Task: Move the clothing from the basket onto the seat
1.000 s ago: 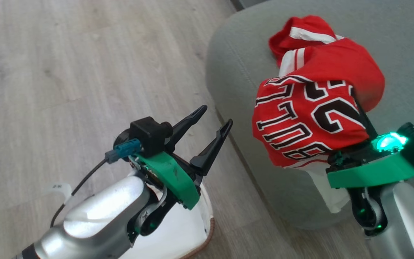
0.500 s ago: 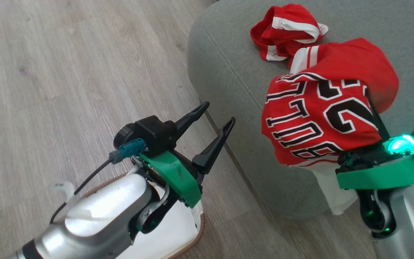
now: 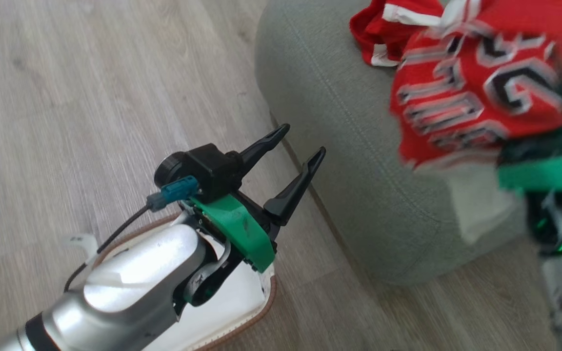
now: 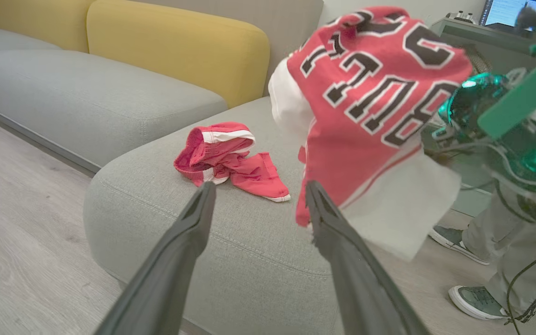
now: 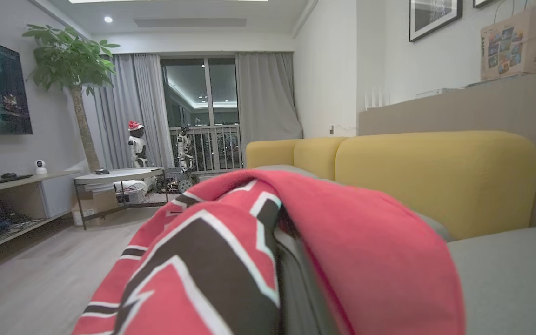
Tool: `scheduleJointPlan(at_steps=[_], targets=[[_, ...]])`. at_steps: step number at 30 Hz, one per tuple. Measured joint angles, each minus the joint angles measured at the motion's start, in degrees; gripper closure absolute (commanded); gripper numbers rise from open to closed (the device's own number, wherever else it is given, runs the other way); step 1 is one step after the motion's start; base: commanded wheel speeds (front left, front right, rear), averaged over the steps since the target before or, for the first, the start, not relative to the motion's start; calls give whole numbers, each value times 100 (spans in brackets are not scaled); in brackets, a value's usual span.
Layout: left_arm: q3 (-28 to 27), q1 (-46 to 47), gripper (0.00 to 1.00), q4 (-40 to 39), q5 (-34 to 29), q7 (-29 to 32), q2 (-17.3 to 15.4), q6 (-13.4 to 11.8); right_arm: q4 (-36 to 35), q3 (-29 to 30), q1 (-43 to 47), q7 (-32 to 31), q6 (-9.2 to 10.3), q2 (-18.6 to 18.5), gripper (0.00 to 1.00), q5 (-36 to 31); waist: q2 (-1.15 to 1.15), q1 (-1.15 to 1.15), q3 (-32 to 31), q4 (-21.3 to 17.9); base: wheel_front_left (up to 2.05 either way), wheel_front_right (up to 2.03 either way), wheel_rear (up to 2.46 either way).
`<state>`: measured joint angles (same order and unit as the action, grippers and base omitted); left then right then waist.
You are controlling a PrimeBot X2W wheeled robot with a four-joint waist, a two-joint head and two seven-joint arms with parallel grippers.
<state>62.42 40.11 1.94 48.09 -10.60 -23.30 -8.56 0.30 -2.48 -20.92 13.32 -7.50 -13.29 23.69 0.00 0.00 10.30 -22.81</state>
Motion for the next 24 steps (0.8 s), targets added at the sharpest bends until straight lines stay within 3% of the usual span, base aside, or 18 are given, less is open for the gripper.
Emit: scheduleJointPlan(at_steps=[7, 24], targets=[[3, 168, 0, -152, -21, 102, -74, 4, 576, 442, -972, -226, 0, -514, 100, -4, 0, 0, 321, 167, 0, 0, 0], [-25, 944, 0, -504, -256, 425, -304, 108, 2936, 1755, -2710, -437, -1, -1594, 100, -356, 0, 1, 1773, 926, 0, 0, 0]])
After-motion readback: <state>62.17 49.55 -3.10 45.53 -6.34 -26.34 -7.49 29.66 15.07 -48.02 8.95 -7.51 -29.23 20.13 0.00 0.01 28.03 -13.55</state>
